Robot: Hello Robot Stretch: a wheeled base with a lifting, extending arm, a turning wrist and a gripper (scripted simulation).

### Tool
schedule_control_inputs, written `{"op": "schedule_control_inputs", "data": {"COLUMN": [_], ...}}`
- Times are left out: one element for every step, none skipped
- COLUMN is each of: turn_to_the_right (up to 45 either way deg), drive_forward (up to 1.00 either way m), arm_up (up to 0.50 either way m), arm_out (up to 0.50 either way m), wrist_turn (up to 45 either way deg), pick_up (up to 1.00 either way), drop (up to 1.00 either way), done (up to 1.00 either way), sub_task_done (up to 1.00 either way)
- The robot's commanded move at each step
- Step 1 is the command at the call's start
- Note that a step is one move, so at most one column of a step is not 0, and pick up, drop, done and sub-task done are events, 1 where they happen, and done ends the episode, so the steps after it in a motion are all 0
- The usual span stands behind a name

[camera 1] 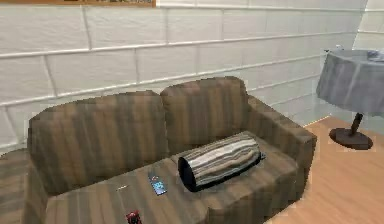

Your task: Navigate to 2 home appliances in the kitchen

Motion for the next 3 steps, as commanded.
{"op": "schedule_control_inputs", "data": {"turn_to_the_right": [45.0, 45.0, 33.0], "drive_forward": [0.0, 0.0, 0.0], "arm_up": [0.0, 0.0, 0.0], "arm_out": [0.0, 0.0, 0.0], "wrist_turn": [0.0, 0.0, 0.0], "pick_up": [0.0, 0.0, 0.0], "drop": [0.0, 0.0, 0.0], "done": [0.0, 0.0, 0.0], "sub_task_done": [0.0, 0.0, 0.0]}}
